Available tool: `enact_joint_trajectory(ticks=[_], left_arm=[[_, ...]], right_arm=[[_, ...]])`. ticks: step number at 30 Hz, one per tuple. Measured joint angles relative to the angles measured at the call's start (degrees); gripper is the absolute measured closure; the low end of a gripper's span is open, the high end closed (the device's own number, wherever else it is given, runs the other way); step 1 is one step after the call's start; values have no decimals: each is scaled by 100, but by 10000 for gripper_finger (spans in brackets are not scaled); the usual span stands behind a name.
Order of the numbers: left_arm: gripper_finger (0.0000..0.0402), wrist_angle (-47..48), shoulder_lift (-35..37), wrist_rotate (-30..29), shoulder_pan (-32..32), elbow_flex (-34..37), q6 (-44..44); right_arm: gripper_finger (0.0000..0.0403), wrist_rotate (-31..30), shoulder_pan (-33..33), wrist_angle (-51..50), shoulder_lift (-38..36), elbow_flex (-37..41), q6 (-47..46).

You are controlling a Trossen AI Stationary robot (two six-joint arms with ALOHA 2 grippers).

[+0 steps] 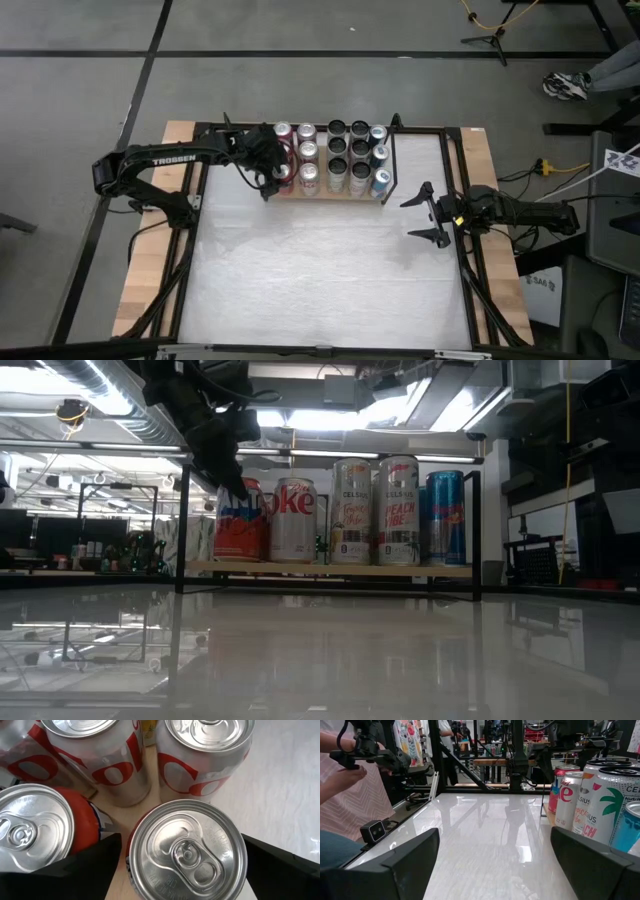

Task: Place canned beverage on shelf
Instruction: Put the red soda can onto the shelf aligned with the other red soda cans, then return to Home Position

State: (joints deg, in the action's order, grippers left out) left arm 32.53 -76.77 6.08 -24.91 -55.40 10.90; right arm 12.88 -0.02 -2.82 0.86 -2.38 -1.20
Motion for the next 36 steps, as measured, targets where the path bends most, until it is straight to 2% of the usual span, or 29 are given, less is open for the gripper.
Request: enact_joint_trajectory(ticks=[12, 24, 36], left_arm=[[20, 27, 85, -46, 202, -71, -327], [21, 152, 838, -557, 358, -243, -280], [21, 227, 1692, -331, 531, -243, -299]], right_arm=[[24, 0, 0, 0, 1, 0, 0], [24, -31, 1, -3, 2, 1, 1], [24, -39, -1, -3, 0, 1, 0]])
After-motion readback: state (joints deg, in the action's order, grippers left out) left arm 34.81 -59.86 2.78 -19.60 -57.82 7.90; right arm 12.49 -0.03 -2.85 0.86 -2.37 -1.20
